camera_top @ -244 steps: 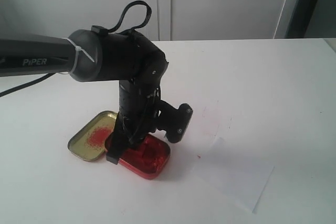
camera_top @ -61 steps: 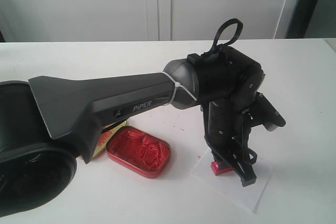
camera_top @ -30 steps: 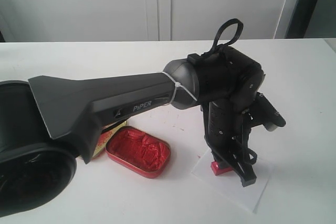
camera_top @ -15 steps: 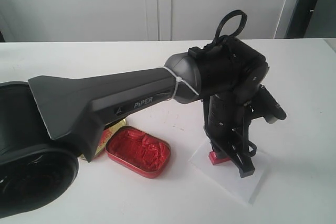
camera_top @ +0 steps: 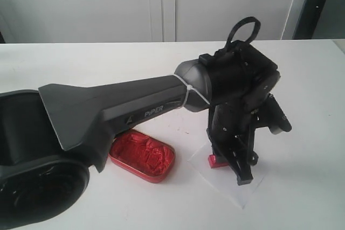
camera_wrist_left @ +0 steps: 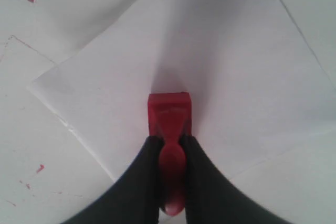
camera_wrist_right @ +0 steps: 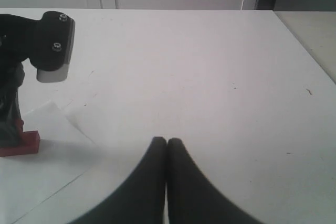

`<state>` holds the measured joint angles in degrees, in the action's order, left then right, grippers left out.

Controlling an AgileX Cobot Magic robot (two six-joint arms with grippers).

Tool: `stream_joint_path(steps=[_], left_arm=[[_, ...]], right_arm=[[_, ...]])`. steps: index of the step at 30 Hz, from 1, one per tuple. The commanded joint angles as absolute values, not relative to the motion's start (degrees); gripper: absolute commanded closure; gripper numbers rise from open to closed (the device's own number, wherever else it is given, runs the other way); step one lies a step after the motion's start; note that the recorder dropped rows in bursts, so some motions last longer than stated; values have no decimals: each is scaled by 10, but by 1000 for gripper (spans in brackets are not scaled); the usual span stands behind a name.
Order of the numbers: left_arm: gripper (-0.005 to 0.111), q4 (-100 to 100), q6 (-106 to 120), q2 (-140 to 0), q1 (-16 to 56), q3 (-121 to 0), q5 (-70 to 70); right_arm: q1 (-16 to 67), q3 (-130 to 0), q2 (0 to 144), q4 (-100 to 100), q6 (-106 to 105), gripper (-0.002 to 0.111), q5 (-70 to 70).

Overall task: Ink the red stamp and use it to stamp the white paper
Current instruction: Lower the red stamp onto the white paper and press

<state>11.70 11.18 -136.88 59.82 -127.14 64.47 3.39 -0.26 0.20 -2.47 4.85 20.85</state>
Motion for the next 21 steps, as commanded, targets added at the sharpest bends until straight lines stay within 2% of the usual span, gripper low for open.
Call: stream_joint_path(steps=[1,8,21], left_arm=[[107,153,116,-1369,617,-1273,668],[107,213,115,-1376,647,-1273,675],[107,213,107,-1356,648,-1274,686]], right_arm=[[34,0,0,-28,49,108,200],[34,0,0,-28,49,108,200],[34,0,0,-28,49,108,200]])
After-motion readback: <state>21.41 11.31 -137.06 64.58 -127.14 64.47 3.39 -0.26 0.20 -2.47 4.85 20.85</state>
